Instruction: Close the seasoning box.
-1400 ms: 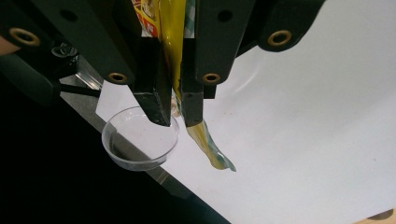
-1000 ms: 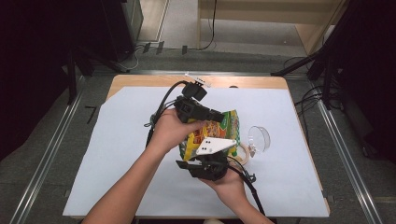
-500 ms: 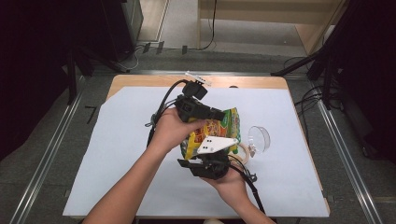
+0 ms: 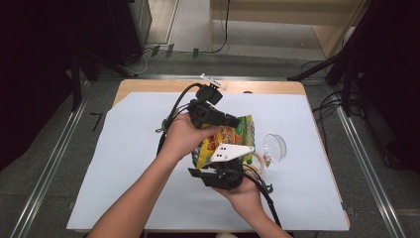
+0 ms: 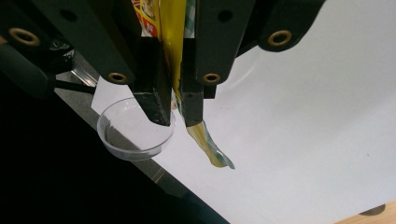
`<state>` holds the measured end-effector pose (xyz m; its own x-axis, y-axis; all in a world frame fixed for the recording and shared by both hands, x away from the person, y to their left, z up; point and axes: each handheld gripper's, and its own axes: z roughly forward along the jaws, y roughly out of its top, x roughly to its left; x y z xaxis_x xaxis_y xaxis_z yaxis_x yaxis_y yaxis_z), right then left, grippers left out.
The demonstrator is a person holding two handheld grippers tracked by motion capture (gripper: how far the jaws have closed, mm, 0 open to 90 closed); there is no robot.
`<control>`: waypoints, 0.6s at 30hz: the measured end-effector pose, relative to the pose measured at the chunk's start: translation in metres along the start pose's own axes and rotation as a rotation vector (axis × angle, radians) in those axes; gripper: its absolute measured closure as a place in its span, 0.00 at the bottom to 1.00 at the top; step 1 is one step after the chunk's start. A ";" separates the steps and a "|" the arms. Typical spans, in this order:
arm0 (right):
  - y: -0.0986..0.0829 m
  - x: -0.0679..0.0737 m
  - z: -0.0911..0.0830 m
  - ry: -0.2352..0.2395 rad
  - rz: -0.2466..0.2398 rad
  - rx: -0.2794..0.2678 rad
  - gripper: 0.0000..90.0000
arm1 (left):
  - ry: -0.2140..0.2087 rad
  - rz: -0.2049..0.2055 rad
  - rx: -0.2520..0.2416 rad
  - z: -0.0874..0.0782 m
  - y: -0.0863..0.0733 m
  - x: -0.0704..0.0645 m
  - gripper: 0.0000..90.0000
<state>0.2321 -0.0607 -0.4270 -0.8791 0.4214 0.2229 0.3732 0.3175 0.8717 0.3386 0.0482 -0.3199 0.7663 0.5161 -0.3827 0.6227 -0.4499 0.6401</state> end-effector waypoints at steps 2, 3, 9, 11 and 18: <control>0.000 0.000 0.000 -0.001 -0.005 -0.001 0.79 | -0.007 -0.003 -0.004 0.000 0.000 0.000 0.93; 0.001 0.001 -0.001 -0.004 -0.010 -0.002 0.79 | -0.009 -0.006 -0.006 -0.001 0.000 0.000 0.93; 0.002 0.001 0.000 0.002 -0.009 0.002 0.79 | -0.004 -0.007 0.010 0.000 0.000 0.000 0.93; 0.001 0.001 0.000 0.002 -0.006 0.001 0.78 | -0.004 -0.007 0.010 0.000 0.000 0.000 0.93; 0.000 0.002 0.001 0.003 -0.005 -0.004 0.78 | -0.001 -0.003 0.006 -0.001 -0.002 0.001 0.93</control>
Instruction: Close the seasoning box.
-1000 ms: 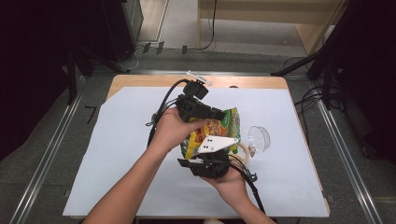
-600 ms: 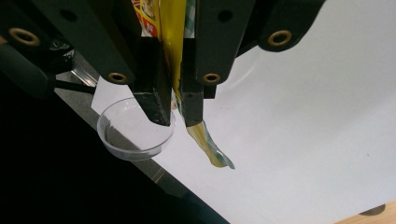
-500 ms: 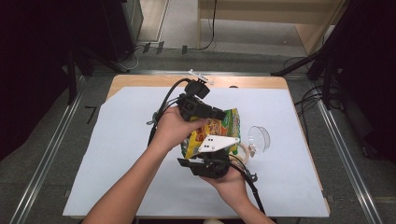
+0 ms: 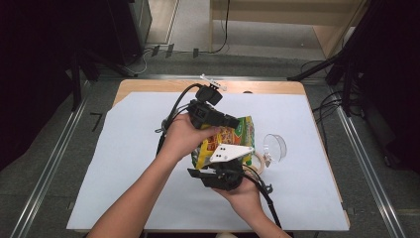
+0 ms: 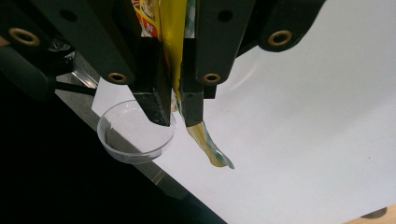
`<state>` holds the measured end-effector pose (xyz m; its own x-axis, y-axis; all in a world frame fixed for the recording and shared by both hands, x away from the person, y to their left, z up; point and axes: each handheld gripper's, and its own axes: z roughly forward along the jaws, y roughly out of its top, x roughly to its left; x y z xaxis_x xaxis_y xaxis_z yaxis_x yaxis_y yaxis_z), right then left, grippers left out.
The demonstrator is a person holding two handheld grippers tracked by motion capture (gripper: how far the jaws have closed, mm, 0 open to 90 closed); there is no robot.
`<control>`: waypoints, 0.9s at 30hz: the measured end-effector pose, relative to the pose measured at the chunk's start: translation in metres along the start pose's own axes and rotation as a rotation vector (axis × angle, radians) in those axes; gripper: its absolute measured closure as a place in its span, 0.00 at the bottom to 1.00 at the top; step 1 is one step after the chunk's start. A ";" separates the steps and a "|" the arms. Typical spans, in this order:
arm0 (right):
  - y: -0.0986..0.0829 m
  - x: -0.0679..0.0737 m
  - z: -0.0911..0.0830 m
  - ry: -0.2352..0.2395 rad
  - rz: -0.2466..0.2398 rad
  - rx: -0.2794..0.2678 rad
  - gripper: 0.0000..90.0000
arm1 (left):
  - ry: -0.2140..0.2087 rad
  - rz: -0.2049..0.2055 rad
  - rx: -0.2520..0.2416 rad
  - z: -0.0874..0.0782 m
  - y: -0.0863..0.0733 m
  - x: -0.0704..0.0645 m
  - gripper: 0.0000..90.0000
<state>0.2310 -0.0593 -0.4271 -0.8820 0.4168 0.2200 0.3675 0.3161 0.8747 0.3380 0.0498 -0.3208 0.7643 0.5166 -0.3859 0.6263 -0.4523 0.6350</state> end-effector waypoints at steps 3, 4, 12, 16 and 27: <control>-0.001 0.001 0.000 0.009 0.009 -0.001 0.79 | -0.001 -0.009 0.001 0.000 -0.001 0.000 0.93; -0.001 0.001 0.000 0.013 0.012 0.002 0.79 | 0.003 -0.007 0.003 0.000 -0.002 0.000 0.93; -0.001 0.001 0.001 0.005 0.000 0.004 0.79 | 0.001 0.000 -0.004 0.000 -0.002 -0.001 0.93; -0.001 0.002 0.001 0.010 0.010 0.004 0.79 | 0.000 -0.009 0.007 0.000 -0.002 0.001 0.93; 0.001 0.004 0.001 0.023 0.019 0.010 0.79 | -0.012 -0.027 0.033 0.001 -0.001 0.004 0.92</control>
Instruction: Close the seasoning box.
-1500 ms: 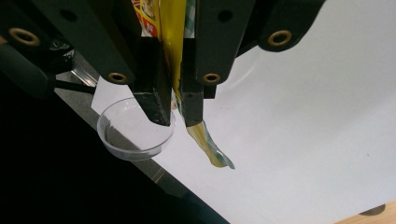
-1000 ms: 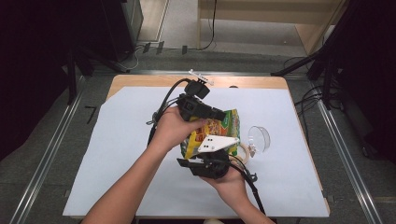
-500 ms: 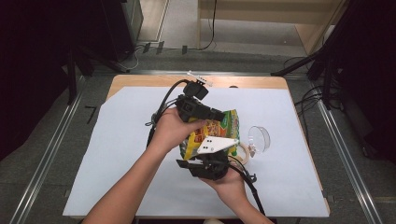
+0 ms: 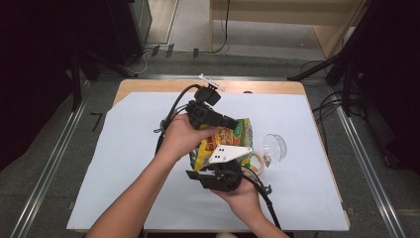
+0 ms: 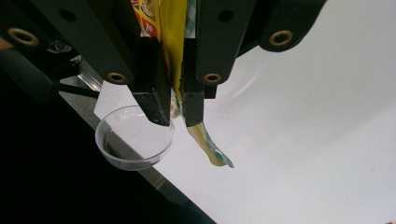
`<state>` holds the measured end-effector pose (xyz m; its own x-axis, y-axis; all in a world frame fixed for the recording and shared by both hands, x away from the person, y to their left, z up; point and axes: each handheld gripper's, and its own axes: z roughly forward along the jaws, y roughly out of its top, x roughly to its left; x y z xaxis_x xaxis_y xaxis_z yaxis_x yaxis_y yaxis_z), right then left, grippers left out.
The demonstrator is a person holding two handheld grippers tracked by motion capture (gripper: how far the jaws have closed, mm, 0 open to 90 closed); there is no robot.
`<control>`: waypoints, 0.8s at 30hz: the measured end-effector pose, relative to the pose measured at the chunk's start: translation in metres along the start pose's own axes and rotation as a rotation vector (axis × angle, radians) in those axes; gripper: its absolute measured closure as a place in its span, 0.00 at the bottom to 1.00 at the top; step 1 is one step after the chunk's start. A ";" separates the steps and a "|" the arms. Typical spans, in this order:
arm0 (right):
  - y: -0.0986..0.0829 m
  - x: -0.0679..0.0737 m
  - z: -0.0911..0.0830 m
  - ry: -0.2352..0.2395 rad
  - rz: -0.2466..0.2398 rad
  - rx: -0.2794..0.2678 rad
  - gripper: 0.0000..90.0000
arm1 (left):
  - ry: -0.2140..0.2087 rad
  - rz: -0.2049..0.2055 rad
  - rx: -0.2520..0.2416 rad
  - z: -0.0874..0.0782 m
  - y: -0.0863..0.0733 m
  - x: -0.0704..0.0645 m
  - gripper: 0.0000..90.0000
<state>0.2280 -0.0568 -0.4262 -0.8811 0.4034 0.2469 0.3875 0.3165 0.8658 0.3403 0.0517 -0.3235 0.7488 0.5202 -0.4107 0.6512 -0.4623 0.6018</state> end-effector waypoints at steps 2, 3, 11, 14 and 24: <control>-0.001 0.000 0.001 0.000 -0.003 0.001 0.79 | -0.001 0.001 -0.001 0.001 -0.001 0.001 0.92; -0.001 0.000 0.001 -0.001 -0.001 0.002 0.79 | 0.001 -0.001 0.000 0.000 -0.001 0.001 0.92; -0.004 0.000 0.002 -0.003 0.000 0.001 0.79 | -0.022 0.006 0.001 0.002 -0.001 0.000 0.92; -0.004 0.000 0.001 -0.002 -0.004 0.003 0.79 | -0.022 0.006 -0.006 0.002 -0.003 0.001 0.92; -0.006 0.000 0.005 -0.020 -0.033 0.026 0.79 | -0.027 0.007 -0.044 0.000 -0.010 0.003 0.92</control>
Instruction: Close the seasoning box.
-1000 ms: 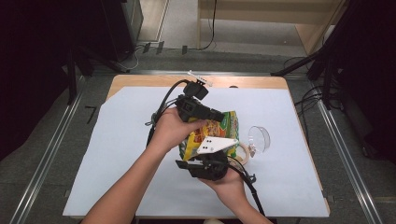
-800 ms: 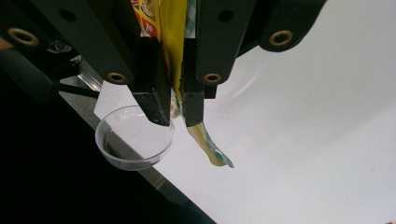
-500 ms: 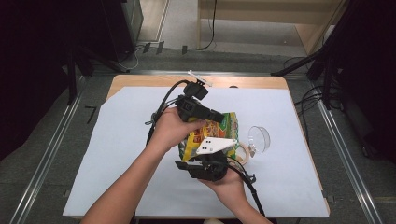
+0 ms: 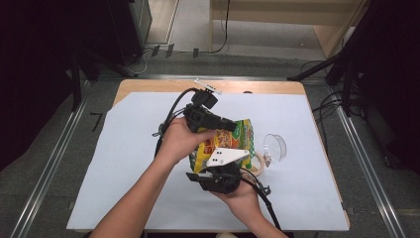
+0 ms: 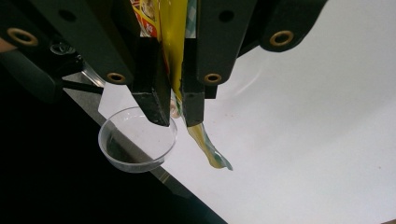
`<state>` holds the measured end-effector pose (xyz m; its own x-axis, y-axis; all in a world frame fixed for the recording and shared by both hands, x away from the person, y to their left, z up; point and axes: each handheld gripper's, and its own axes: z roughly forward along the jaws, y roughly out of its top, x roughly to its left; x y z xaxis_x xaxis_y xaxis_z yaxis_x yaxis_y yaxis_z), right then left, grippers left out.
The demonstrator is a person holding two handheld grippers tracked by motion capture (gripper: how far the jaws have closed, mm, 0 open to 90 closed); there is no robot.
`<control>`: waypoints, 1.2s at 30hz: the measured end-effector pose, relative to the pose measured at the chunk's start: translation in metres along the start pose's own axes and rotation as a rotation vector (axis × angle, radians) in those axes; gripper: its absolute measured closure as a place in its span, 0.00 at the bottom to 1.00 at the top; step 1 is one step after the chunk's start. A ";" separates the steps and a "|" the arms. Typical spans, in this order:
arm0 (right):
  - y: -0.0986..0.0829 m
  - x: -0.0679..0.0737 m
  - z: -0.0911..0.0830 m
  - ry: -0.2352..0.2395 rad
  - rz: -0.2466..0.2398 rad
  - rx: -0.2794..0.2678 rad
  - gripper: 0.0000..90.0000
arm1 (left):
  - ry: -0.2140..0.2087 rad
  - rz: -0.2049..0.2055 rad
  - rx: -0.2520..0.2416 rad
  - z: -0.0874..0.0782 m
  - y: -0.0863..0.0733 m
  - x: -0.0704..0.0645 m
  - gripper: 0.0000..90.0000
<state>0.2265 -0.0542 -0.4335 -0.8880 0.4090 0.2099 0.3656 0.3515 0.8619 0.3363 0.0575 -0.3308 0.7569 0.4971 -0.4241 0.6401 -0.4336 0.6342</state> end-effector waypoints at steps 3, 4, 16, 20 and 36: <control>0.001 -0.001 -0.001 0.002 0.009 -0.004 0.79 | -0.001 0.002 0.009 0.001 0.002 0.000 0.92; 0.001 -0.001 -0.001 0.002 0.013 -0.006 0.79 | -0.001 0.003 0.008 0.001 0.003 -0.001 0.92; 0.003 -0.001 -0.002 0.009 0.010 0.005 0.80 | -0.011 -0.004 0.020 0.001 0.003 0.002 0.92; 0.003 -0.001 -0.002 0.011 0.011 0.005 0.80 | -0.011 -0.001 0.015 0.000 0.003 0.001 0.92; 0.005 -0.002 -0.003 0.011 0.021 -0.008 0.79 | -0.014 0.006 0.035 0.002 0.009 0.000 0.92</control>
<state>0.2291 -0.0558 -0.4280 -0.8831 0.4069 0.2335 0.3824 0.3362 0.8607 0.3429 0.0524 -0.3261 0.7627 0.4835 -0.4296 0.6393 -0.4630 0.6139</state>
